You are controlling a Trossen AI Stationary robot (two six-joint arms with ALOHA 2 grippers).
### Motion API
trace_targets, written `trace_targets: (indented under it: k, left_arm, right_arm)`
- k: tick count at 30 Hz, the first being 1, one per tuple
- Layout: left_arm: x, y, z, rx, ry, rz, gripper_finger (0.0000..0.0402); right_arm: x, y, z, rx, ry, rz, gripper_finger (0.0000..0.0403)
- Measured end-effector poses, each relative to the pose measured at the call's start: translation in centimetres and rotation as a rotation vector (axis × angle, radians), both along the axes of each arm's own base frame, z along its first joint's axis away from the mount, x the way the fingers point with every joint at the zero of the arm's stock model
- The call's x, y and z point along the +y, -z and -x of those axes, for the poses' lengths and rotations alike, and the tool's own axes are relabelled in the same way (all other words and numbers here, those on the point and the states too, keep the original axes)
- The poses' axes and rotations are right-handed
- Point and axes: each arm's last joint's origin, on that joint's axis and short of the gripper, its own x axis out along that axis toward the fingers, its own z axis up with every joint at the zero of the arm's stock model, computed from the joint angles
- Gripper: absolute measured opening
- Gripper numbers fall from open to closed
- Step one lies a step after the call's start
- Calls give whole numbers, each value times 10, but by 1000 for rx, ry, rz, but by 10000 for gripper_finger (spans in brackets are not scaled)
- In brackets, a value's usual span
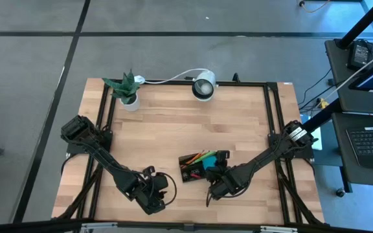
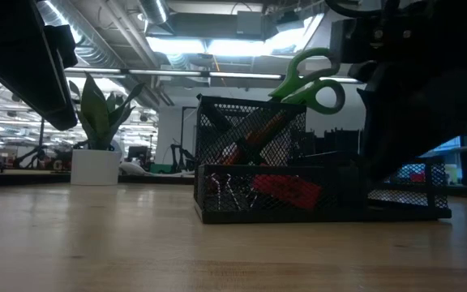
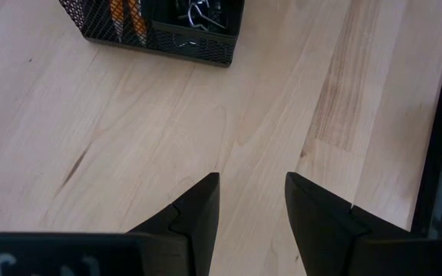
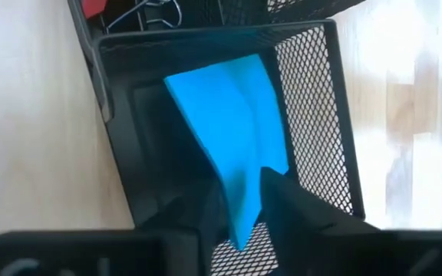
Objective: Pick and place office supplies into organizer
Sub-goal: Put the sticky notes into the desk organizer, then return to Home Position
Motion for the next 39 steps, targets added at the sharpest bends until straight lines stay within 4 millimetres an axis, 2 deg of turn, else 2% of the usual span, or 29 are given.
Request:
trace_targets:
  k: [5,9,19,23,26,31,34,39]
  left_arm:
    - [0,0,0,0,0,0,143]
    - [0,0,0,0,0,0,143]
    - [-1,0,0,14,1,24,143]
    - [-1,-3,2,43,17,84,143]
    - [0,-14,4,24,15,116,143]
    - [8,-46,12,-16,64,203,143]
    - [16,-68,18,-56,114,240,143]
    - [31,-105,30,-222,176,169,143]
  right_arm:
    - [0,0,0,0,4,-6,151]
    - [0,0,0,-11,28,-17,174]
    - [4,1,2,72,44,-155,182]
    - [8,-8,-3,71,41,-194,182]
    - [13,-26,-10,53,31,-206,182]
    - [22,-72,-23,23,-47,-224,182]
    - [26,-107,-28,-1,-98,-239,182]
    - [34,-164,-31,-94,-223,-271,182]
